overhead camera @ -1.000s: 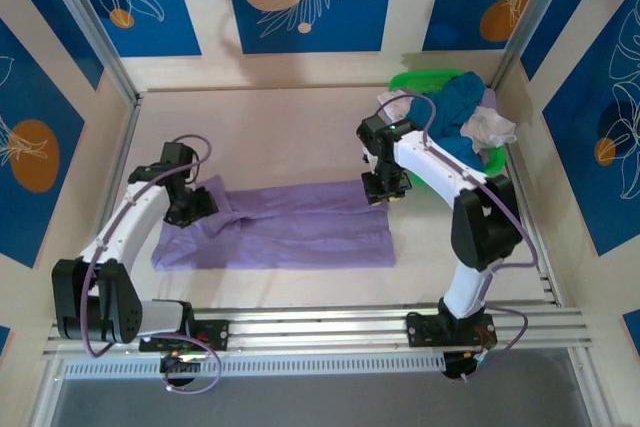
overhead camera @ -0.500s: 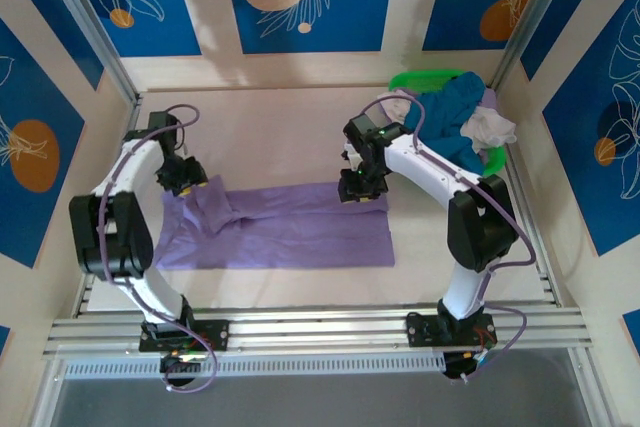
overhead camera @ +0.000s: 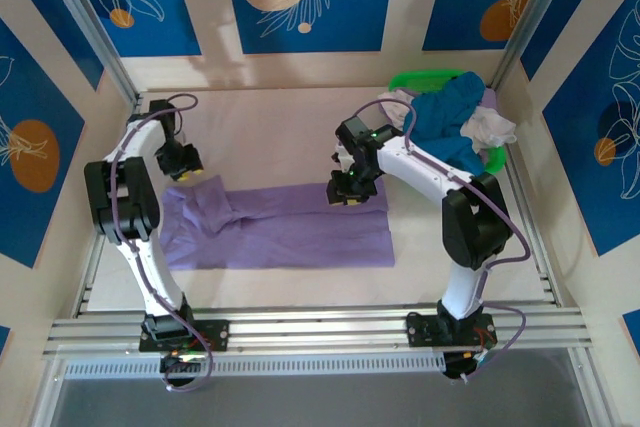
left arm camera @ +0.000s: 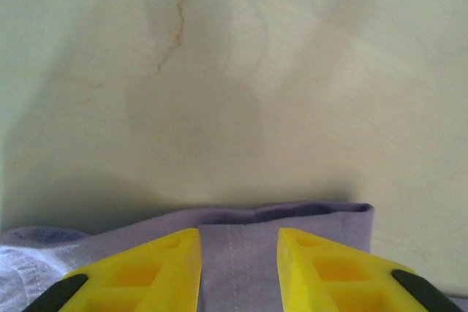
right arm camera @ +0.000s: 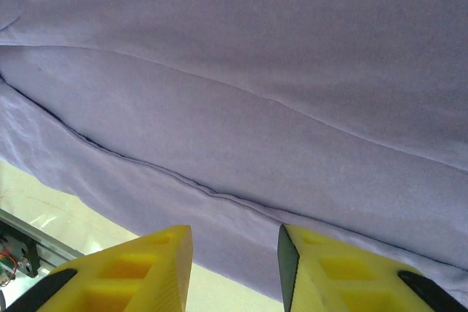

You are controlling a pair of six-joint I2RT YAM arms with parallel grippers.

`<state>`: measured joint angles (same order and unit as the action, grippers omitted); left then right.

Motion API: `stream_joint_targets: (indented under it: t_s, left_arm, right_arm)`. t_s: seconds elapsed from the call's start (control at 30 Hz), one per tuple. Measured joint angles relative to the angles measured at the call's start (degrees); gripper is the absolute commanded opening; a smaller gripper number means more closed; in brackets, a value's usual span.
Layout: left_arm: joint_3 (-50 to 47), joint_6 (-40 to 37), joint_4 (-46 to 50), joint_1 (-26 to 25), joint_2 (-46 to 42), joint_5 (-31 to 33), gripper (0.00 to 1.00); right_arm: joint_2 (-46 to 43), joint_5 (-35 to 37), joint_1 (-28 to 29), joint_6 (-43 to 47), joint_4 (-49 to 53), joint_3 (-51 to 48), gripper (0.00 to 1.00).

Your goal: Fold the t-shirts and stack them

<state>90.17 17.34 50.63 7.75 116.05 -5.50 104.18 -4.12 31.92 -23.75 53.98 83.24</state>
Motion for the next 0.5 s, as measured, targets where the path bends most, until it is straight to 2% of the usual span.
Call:
stream_joint_targets:
  t_s: [0.27, 0.5]
  left_arm:
    - [0.1, -0.8, 0.0, 0.1, 3.3, -0.1, 0.32]
    - [-0.2, -1.2, -0.3, 0.1, 3.4, -1.9, 0.27]
  right_arm:
    - [0.3, 0.0, 0.0, 0.0, 0.0, 0.0, 0.38]
    - [0.3, 0.0, 0.0, 0.0, 0.1, 0.0, 0.38]
